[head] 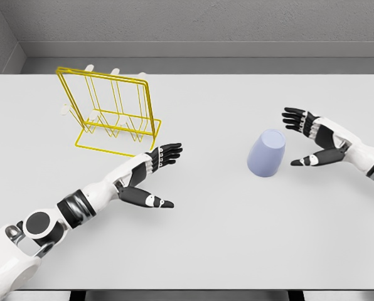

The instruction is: Place the cup on the cup holder with both arms

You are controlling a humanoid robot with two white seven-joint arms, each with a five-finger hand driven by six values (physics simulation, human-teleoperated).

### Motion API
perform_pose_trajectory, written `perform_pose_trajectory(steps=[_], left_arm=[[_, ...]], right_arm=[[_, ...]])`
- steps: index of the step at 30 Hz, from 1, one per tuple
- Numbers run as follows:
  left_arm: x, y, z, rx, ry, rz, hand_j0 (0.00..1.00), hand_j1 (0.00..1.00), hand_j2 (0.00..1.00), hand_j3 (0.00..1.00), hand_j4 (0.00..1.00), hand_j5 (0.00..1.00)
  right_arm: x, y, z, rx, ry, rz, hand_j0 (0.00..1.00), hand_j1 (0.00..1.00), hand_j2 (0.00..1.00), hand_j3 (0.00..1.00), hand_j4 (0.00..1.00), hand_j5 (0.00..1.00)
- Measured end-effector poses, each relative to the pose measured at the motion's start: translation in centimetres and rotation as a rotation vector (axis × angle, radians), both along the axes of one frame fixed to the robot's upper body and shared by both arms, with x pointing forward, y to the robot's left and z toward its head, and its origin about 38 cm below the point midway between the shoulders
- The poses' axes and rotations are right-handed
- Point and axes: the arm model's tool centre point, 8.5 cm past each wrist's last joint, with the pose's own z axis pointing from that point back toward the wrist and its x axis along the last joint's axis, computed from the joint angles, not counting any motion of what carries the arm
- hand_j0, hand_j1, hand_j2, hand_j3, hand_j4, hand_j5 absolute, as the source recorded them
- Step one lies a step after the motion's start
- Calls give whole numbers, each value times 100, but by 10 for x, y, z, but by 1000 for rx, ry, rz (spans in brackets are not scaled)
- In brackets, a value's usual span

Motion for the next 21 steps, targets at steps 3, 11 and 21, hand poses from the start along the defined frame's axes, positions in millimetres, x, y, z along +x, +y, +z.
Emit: perform_pose_trajectory(steps=[3, 11, 21], left_arm=[[0, 0, 0, 0, 0, 0, 100, 100, 100, 100, 100, 100], [0, 1, 0, 1, -2, 3, 100, 100, 100, 100, 100, 100], [-2, 2, -1, 0, 3, 4, 100, 100, 100, 100, 100, 100]], right_arm=[[0, 4, -2, 8, 4, 4, 100, 100, 100, 100, 100, 100], [1, 2, -8, 22, 19, -20, 100, 100, 100, 100, 100, 100], [5, -2, -16, 31, 35, -57, 100, 100, 100, 100, 100, 100]])
